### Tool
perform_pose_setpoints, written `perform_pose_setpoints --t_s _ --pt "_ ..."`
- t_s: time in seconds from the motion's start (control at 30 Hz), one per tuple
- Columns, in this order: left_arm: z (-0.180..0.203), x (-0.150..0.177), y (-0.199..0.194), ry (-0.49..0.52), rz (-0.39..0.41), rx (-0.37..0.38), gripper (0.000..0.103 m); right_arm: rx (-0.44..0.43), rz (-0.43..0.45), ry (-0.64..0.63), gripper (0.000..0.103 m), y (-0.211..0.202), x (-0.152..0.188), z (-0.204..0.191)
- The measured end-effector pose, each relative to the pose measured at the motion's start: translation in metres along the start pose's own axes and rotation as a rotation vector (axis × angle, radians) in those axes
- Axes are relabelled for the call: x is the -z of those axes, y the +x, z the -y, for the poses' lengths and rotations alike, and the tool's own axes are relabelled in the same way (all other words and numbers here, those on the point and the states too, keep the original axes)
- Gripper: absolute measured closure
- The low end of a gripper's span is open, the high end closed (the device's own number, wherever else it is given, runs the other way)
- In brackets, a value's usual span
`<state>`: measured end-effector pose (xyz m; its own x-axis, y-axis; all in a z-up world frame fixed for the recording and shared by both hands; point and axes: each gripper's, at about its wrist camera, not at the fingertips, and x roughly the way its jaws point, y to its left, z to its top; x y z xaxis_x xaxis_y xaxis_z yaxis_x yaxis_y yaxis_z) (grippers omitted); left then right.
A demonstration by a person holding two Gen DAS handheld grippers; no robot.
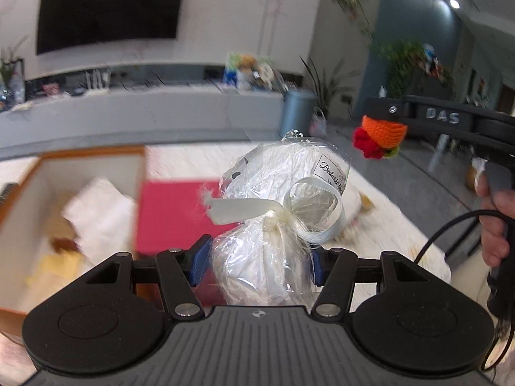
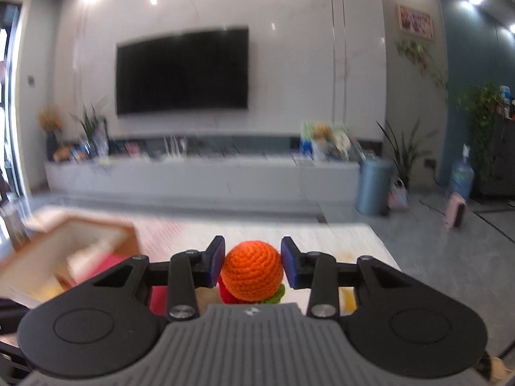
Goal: Organize soft objects
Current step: 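Carry the bag with the left gripper while the right carries the ball to the box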
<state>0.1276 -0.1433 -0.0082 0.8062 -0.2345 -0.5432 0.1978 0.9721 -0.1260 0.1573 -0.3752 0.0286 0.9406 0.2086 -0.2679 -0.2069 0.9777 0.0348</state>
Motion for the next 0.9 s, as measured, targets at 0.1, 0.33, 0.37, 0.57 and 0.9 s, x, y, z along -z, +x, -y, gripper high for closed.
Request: perform_pose_setpoints --t_s 0.1,0.33,0.37,0.57,0.9 --pt "-0.022 -0.011 -0.03 -0.007 0.068 -0.025 0.036 -0.01 0.05 0.001 0.065 -0.012 -0.026 -0.032" --pt "-0.079 -0.025 -0.079 -0.096 0.163 -0.091 0.036 -0.126 0.071 0.085 0.065 -0.016 -0.069 -0.096" --pt "-0.088 -0.025 -0.081 -0.117 0.161 -0.09 0.035 -0.142 0.067 0.1 0.065 -0.014 -0.07 -0.104" --pt "-0.146 -0.013 -0.076 -0.229 0.147 -0.095 0.035 -0.228 -0.019 0.08 0.065 0.011 -0.051 -0.17" --pt "-0.189 0.019 -0.044 -0.322 0.061 -0.133 0.036 -0.247 -0.209 -0.007 0.065 0.073 0.015 -0.237"
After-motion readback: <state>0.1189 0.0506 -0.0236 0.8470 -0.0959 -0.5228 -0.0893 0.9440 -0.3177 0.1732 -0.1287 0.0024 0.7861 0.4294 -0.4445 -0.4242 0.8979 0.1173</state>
